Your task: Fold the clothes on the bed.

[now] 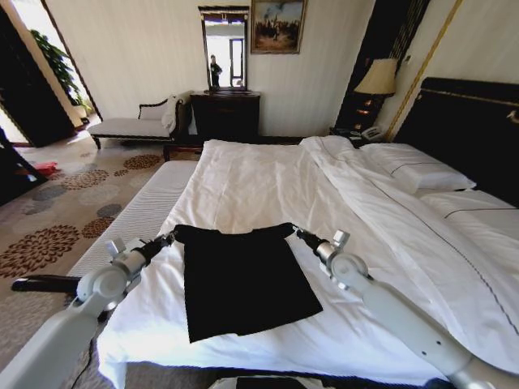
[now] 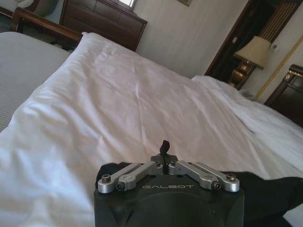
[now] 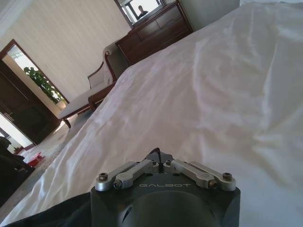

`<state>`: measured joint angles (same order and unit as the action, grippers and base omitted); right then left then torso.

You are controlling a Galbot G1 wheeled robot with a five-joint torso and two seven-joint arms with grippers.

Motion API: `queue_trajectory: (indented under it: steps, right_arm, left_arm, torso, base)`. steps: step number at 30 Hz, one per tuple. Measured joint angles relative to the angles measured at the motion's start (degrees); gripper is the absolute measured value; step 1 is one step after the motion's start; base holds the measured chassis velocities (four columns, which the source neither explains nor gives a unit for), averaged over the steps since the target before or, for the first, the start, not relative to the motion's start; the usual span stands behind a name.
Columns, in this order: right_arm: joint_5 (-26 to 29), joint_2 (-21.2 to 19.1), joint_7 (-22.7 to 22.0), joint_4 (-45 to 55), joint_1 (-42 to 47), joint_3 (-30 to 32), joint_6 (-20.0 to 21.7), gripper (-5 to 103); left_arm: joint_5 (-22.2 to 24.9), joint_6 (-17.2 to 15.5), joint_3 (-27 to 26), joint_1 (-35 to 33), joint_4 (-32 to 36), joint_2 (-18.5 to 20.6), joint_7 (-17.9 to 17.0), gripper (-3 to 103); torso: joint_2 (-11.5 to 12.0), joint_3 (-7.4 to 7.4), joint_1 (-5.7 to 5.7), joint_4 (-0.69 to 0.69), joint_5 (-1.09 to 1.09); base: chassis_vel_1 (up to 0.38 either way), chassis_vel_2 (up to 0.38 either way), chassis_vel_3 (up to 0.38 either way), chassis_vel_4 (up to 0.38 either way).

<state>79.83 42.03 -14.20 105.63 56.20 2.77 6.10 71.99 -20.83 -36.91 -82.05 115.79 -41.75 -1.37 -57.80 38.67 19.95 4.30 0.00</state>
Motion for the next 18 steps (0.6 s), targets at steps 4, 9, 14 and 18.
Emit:
queue_trajectory:
  steps: [4,9,14,18]
  right_arm:
    - [-0.79,-2.49,-1.93,3.53,4.82,1.32,-0.76,0]
    - [-0.78,-4.03,-3.96,6.35,8.73,3.89,-1.02,0]
    - [-1.72,-4.48,-4.81,6.13,13.52,6.37,-1.55,0]
    - [-2.40,-4.43,-4.96,5.95,16.06,7.50,-1.86,0]
  left_arm:
    - [-2.41,0.99,-3.12,-7.35,3.26,2.83,0.40,0]
    - [-3.96,1.54,-5.29,-12.37,5.20,3.78,0.35,0]
    - [-8.53,2.20,-7.87,-20.47,6.14,3.74,1.62,0]
    - [-10.80,2.65,-8.59,-24.40,6.79,3.49,2.30,0]
  torso:
    - [0.00,-0.01,-0.01,0.02,0.02]
    - [0.00,0.00,0.01,0.01,0.00]
    - [0.01,0.00,0.01,0.01,0.01]
    - [0.00,0.01,0.01,0.00,0.01]
  base:
    - [0.000,0.000,0.000,0.000]
    - [0.000,0.000,0.000,0.000]
    - [0.000,0.000,0.000,0.000]
    - [0.000,0.000,0.000,0.000]
